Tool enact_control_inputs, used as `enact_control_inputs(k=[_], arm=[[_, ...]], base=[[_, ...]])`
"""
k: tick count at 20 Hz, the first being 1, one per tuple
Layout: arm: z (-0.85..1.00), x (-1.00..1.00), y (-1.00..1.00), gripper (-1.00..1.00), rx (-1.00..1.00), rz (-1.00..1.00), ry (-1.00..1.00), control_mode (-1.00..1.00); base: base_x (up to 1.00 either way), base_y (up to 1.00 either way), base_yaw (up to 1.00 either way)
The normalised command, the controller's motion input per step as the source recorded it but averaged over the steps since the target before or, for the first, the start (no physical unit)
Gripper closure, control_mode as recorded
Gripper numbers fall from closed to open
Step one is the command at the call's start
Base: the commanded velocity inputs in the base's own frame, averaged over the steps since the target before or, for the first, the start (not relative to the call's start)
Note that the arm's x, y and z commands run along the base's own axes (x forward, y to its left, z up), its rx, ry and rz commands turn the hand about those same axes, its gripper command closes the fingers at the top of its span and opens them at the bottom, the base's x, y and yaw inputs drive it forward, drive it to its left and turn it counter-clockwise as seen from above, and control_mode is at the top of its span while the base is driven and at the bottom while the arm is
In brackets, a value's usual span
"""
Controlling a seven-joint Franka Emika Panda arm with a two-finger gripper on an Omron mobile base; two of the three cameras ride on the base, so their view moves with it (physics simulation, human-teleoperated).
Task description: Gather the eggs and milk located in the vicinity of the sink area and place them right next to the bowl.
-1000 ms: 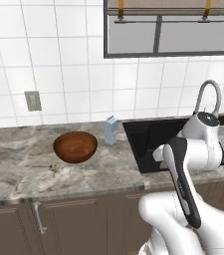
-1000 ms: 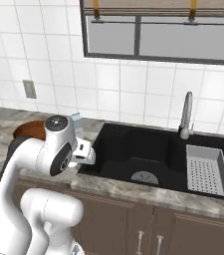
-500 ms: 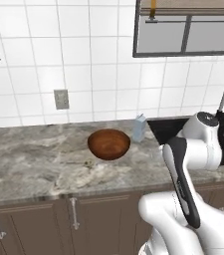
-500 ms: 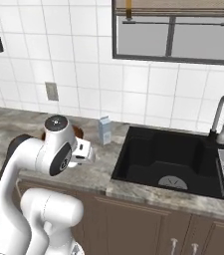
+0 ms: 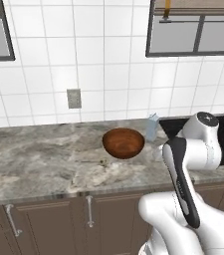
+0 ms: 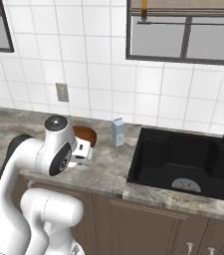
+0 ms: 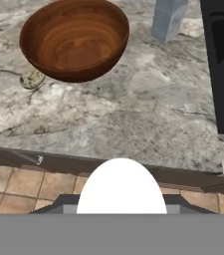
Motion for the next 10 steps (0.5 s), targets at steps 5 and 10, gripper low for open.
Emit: enact_control_inputs(k=[5,10], arm=[[0.0,0.0,0.0,1.0,0.0,0.0,0.0,1.0],[0.0,0.0,0.0,1.0,0.0,0.0,0.0,1.0]], base=[[0.02,0.43,0.0],[0.06,0.35,0.0]])
